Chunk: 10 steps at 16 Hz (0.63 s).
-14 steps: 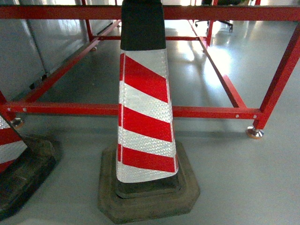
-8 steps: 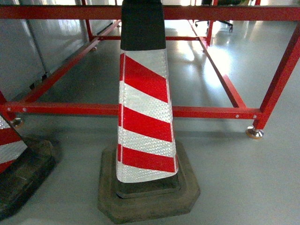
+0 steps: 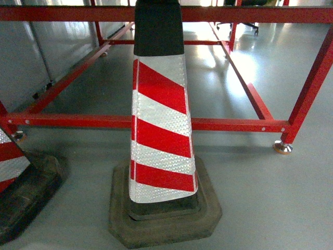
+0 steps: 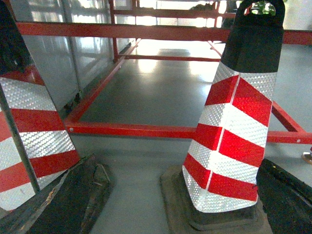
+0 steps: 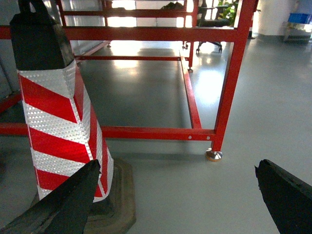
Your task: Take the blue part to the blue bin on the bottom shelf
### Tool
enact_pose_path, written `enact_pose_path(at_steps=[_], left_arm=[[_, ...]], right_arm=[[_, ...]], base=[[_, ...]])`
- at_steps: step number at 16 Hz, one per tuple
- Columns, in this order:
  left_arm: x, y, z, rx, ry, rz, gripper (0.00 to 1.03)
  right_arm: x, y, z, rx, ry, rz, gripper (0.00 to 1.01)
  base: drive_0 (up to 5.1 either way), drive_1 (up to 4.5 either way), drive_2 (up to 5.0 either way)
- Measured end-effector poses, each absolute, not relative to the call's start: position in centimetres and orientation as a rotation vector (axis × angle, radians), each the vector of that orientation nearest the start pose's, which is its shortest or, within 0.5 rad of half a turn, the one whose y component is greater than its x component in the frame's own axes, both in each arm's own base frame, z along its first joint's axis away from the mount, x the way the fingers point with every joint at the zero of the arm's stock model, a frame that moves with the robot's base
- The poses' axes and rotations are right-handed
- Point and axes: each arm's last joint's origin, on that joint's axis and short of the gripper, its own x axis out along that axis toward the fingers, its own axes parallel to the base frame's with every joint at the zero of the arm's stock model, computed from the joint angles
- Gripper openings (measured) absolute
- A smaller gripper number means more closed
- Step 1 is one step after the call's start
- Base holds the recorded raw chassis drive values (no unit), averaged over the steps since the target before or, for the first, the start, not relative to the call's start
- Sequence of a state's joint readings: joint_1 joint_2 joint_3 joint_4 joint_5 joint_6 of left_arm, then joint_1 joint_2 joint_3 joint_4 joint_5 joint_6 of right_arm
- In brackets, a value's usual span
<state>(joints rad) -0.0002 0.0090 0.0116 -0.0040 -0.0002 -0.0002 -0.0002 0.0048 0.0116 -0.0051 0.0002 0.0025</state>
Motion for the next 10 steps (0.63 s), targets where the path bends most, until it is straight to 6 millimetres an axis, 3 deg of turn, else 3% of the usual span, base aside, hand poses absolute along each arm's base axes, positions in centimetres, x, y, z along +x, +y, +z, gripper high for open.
enact_pose_path(at_steps=[10], left_arm=[[9.75, 0.0, 16.62, 0.0, 0.003, 0.001, 0.98]], right_arm=[[9.73, 0.0, 16.66, 0.002, -0.001, 0.002, 0.98]], base=[[0.0, 0.0, 0.0]])
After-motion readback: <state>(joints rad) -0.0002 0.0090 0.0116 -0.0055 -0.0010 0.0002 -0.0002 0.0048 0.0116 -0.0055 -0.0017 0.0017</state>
